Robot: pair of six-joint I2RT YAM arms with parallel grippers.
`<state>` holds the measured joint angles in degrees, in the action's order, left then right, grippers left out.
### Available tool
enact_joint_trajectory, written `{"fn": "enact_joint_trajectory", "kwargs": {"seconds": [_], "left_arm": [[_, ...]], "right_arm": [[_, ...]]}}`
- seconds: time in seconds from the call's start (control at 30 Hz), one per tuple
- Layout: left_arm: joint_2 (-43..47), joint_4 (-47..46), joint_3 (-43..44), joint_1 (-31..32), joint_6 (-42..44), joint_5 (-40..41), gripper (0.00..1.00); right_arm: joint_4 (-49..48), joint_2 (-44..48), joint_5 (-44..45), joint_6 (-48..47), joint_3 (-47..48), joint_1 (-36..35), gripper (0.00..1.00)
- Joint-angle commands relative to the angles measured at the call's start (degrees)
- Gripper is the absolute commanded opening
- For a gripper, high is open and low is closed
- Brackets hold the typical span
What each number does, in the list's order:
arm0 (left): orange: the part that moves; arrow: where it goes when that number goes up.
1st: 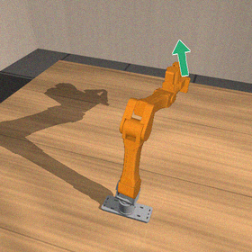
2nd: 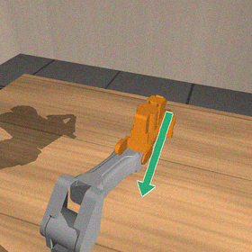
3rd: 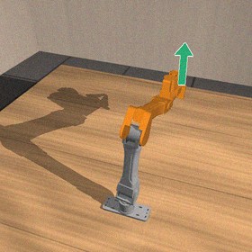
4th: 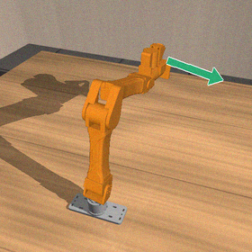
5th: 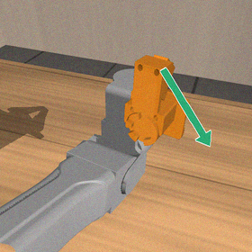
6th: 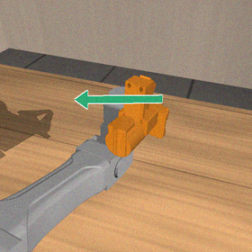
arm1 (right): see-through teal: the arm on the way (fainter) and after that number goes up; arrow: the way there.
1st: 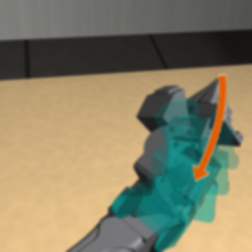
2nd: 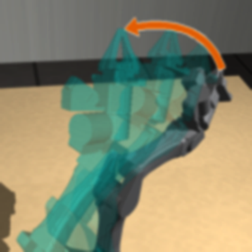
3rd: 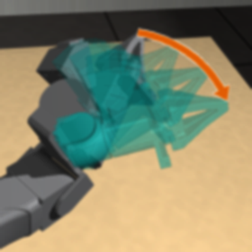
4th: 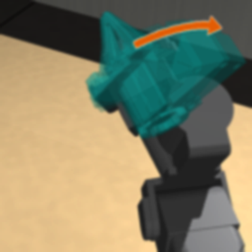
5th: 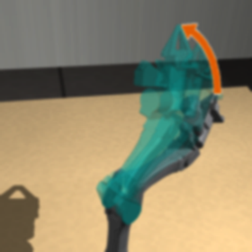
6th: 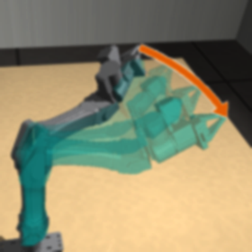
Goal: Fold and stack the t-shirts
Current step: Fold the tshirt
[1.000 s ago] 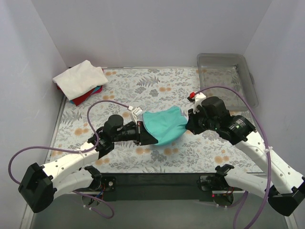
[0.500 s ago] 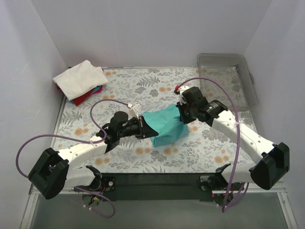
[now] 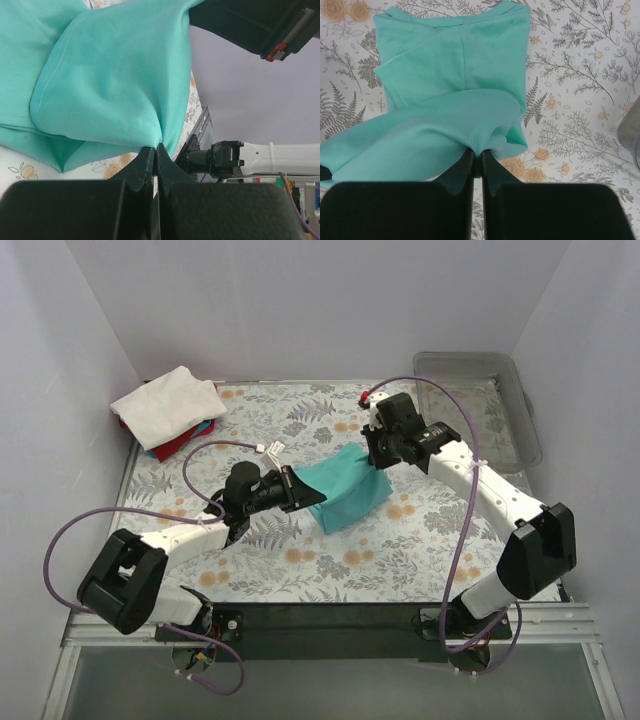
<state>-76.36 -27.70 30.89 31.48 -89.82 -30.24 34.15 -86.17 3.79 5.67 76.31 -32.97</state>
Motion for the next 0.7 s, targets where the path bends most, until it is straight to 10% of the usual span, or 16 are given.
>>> {"fn": "enact_joint_trajectory", "kwargs": {"seconds": [0.0, 0.67], "left_arm": [[-2.03, -4.46, 1.71, -2.12, -1.23, -3.15, 0.00], [-18.81, -11.58, 3.55, -11.62, -5.54, -4.92, 0.00]], "right_arm": [[-3.83, -3.72, -0.28, -2.68, 4.98, 1.07, 0.01], [-4.88, -27.28, -2.03, -5.58, 24.75, 3.35, 0.01]]}}
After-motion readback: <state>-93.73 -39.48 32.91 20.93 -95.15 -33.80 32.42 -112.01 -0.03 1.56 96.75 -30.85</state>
